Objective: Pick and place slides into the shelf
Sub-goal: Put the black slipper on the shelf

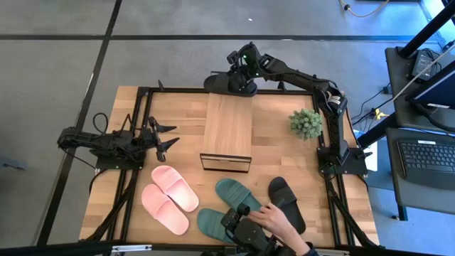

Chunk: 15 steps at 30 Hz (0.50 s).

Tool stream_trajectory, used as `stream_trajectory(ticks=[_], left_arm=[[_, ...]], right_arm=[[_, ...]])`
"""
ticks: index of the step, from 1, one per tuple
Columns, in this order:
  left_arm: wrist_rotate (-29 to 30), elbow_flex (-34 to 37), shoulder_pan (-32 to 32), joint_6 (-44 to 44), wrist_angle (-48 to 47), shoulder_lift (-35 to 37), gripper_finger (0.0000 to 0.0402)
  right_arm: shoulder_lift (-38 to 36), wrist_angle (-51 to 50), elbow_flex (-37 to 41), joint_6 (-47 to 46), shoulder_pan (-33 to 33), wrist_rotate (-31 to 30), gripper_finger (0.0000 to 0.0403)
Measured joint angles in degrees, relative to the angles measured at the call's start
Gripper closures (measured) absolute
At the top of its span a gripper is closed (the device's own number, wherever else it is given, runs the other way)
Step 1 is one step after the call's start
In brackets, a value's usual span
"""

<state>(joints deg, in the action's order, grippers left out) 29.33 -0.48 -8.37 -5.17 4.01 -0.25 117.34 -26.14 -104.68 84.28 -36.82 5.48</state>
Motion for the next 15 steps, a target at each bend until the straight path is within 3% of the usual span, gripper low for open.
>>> stream_trajectory(ticks=[4,15], left_arm=[[0.0,0.0,0.0,0.0,0.0,0.0,0.0185],[0.0,0.0,0.0,0.0,0.0,0.0,0.0185]], right_arm=[[0.0,-0.5,0.0,0.2,0.0,0.0,0.0295],[0.0,-1.1,0.0,0.2,0.1,0.0,0.0198]])
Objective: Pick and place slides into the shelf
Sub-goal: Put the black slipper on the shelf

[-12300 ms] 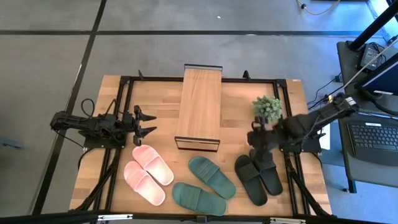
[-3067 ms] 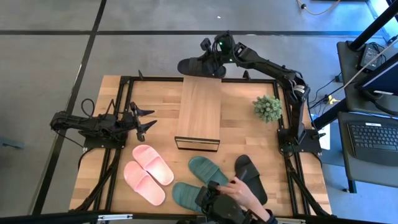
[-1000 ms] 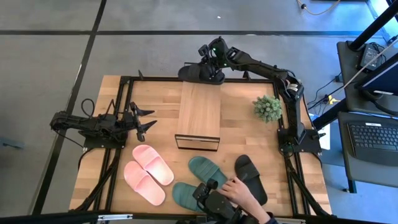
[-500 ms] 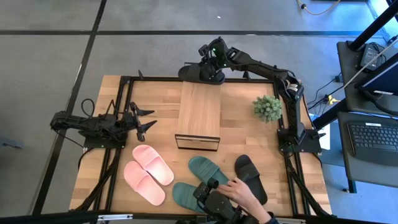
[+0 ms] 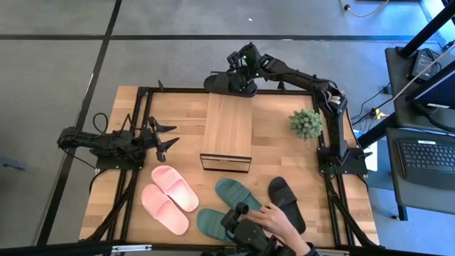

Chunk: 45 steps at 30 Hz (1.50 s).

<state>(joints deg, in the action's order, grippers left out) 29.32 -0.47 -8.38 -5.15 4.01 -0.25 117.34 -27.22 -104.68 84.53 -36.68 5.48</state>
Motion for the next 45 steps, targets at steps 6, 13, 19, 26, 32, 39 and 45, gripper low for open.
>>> stream_trajectory(ticks=[6,13,19,26,32,39,45], left_arm=[[0.0,0.0,0.0,0.0,0.0,0.0,0.0185],[0.0,0.0,0.0,0.0,0.0,0.0,0.0185],[0.0,0.0,0.0,0.0,0.0,0.0,0.0185],[0.0,0.0,0.0,0.0,0.0,0.0,0.0185],[0.0,0.0,0.0,0.0,0.0,0.0,0.0185],[0.0,0.0,0.0,0.0,0.0,0.0,0.0185],[0.0,0.0,0.0,0.0,0.0,0.0,0.0185]], right_arm=[[-0.1,0.0,0.0,0.0,0.7,-0.1,0.0177],[-0.1,-9.2,-5.3,-2.3,0.8,-1.4,0.0176],[-0.2,-25.1,-13.3,-4.5,0.9,-0.1,0.0176],[-0.2,-43.0,-22.5,-9.4,1.9,0.6,0.0176],[-0.8,-58.5,-30.4,-16.9,6.5,0.8,0.0176],[-7.9,-61.4,-26.1,-27.2,13.8,1.8,0.0175],[-11.3,-62.8,-22.3,-39.6,22.1,1.8,0.0175]])
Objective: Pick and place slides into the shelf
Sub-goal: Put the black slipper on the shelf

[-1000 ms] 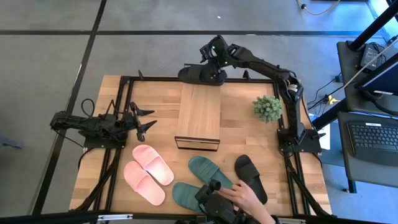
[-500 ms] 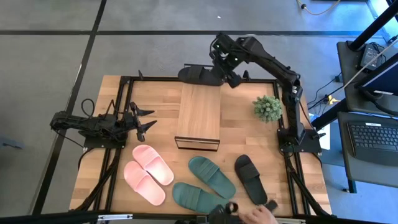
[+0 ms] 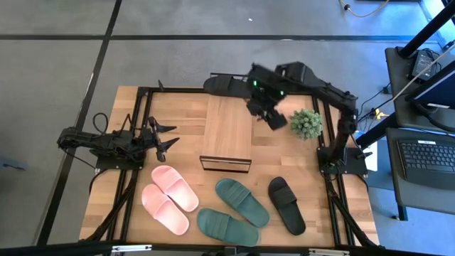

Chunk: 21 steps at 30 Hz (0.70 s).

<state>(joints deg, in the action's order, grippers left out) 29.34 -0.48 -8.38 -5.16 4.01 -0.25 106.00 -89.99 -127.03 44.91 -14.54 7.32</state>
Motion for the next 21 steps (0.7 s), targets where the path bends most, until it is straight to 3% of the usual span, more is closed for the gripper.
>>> stream_trajectory(ticks=[9,14,21], left_arm=[[0.0,0.0,0.0,0.1,0.0,0.0,0.0185],[0.0,0.0,0.0,0.0,0.0,0.0,0.0185],[0.0,0.0,0.0,-3.1,0.0,0.0,0.0185]], right_arm=[[-6.8,2.6,15.7,-18.2,14.5,-0.9,0.0175],[-11.6,5.9,27.4,-36.4,23.6,-8.9,0.0175],[-20.1,18.1,43.1,-60.1,38.7,-14.0,0.0175]])
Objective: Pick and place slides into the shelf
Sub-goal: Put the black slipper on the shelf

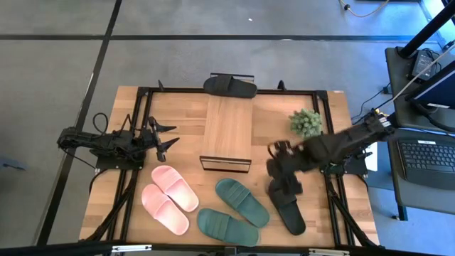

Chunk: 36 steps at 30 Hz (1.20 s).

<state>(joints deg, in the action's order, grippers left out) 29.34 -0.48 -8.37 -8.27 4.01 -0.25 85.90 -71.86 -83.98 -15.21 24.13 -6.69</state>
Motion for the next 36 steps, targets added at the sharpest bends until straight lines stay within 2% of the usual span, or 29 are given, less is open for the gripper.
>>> stream_trajectory(ticks=[6,12,18,22,27,36], left_arm=[[0.0,0.0,0.0,-1.6,0.0,0.0,0.0185],[0.0,0.0,0.0,-4.3,0.0,0.0,0.0185],[0.0,0.0,0.0,-4.3,0.0,0.0,0.0185],[0.0,0.0,0.0,-4.3,0.0,0.0,0.0185],[0.0,0.0,0.0,-4.3,0.0,0.0,0.0185],[0.0,0.0,0.0,-3.8,0.0,0.0,0.0185]], right_arm=[[-1.7,9.7,9.2,-8.6,11.3,-5.7,0.0175],[0.5,14.3,13.9,-18.4,17.3,-5.9,0.0175],[4.7,15.8,14.9,-25.0,22.3,-5.8,0.0175],[8.4,15.7,14.9,-28.1,24.1,-5.8,0.0175],[13.8,14.0,14.9,-27.6,24.5,-5.9,0.0175],[19.6,10.6,14.9,-28.1,24.5,-11.1,0.0176]])
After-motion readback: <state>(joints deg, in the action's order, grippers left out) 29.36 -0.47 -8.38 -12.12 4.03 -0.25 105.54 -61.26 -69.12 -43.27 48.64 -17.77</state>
